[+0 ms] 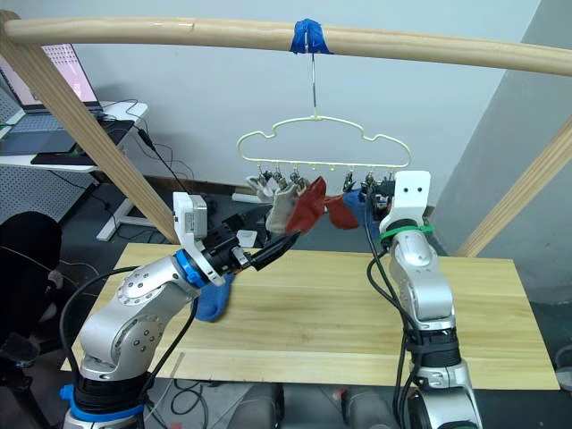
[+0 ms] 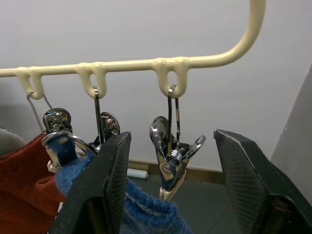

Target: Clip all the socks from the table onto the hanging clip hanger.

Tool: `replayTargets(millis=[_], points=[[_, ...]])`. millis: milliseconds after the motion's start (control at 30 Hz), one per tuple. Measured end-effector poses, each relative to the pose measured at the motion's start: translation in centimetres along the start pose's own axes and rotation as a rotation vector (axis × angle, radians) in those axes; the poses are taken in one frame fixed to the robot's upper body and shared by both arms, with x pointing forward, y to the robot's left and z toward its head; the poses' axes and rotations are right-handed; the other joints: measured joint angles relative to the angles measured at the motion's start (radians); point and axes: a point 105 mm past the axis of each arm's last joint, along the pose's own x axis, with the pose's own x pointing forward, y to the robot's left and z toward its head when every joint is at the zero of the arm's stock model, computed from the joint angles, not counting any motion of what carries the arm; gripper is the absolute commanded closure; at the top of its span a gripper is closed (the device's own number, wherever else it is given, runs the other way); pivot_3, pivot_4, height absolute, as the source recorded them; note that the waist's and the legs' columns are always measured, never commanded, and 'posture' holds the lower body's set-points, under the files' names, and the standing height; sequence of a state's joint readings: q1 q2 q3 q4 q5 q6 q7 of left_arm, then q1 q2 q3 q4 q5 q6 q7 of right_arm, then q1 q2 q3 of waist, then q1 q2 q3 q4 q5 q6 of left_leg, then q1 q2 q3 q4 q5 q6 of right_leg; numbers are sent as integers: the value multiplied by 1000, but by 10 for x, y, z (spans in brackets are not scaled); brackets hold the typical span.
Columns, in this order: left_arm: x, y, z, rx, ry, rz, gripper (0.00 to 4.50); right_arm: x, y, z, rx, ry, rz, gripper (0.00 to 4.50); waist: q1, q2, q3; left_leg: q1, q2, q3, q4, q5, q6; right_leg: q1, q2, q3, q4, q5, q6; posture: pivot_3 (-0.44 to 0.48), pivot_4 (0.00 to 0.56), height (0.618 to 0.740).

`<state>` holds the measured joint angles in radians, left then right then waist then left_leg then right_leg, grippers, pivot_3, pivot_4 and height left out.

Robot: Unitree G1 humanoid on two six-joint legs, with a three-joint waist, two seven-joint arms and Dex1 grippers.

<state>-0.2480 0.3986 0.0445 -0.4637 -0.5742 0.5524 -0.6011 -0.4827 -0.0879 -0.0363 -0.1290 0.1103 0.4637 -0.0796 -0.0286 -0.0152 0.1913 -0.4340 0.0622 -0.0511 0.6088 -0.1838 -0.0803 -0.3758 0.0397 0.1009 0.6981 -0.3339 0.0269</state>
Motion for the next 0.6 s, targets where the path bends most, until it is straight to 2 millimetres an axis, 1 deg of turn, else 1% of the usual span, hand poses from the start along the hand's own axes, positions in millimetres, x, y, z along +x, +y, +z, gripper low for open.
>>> replayTargets(millis=[100,300,433,600], points=[[0,0,1,5,-9,1,0,3,0,1,29,-2,-12,1658,0,0,0,0,0,0,0,0,0,0,0,0,0,0,0,82,173,740],[0,0,1,9,-11,2,0,8,14,-1,127,12,8,1658,1,0,0,0,0,0,0,0,0,0,0,0,0,0,0,91,172,740],[0,0,1,10,-10,3,0,10,19,-2,202,22,0,1658,2,0,0,0,0,0,0,0,0,0,0,0,0,0,0,93,170,740],[0,0,0,8,-8,2,0,12,15,1,254,35,-51,1658,2,0,0,0,0,0,0,0,0,0,0,-1,0,0,0,94,168,740]])
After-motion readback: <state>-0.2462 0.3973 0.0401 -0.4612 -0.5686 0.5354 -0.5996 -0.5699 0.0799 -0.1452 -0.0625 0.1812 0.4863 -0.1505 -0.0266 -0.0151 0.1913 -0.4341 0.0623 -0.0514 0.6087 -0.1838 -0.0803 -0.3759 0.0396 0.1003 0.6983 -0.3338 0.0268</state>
